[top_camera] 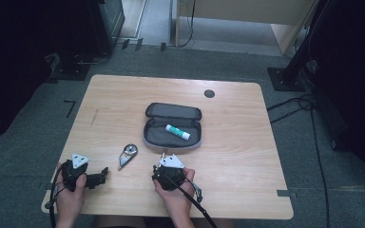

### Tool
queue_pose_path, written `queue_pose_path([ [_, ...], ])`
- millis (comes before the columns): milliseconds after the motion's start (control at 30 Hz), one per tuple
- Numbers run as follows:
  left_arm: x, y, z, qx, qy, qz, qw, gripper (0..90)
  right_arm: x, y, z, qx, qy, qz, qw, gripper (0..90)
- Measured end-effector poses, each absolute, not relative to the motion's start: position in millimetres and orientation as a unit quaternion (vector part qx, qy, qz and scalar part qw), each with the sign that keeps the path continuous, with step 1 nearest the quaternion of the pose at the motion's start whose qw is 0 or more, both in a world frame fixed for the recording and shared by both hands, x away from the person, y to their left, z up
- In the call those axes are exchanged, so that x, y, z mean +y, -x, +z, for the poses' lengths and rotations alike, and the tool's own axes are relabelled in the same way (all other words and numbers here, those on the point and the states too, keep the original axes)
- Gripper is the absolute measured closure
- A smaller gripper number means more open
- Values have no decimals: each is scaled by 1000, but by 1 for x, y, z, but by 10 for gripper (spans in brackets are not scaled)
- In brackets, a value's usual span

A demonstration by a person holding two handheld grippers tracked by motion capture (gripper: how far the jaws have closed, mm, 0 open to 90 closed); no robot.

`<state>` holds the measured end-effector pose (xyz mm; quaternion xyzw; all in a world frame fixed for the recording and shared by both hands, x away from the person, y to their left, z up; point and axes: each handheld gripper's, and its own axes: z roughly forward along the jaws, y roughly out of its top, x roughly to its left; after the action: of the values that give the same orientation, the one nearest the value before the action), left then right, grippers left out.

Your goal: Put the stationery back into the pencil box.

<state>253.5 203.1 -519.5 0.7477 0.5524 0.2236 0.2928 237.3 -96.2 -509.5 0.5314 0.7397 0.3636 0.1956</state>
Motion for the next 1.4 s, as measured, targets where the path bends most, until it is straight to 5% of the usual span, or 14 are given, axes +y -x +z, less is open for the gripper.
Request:
queue_pose_path([
  [467, 203, -253, -519, 552, -748, 223, 292, 0, -83, -228, -517, 758, -512, 350, 202, 570],
  [933, 203, -254, -519, 552, -748, 224, 293, 0, -93, -226, -511, 789, -469, 348, 189, 788],
  [1400, 203, -254, -519, 553, -748, 224, 293, 0, -114, -213, -516, 818, -414, 352, 188, 791],
])
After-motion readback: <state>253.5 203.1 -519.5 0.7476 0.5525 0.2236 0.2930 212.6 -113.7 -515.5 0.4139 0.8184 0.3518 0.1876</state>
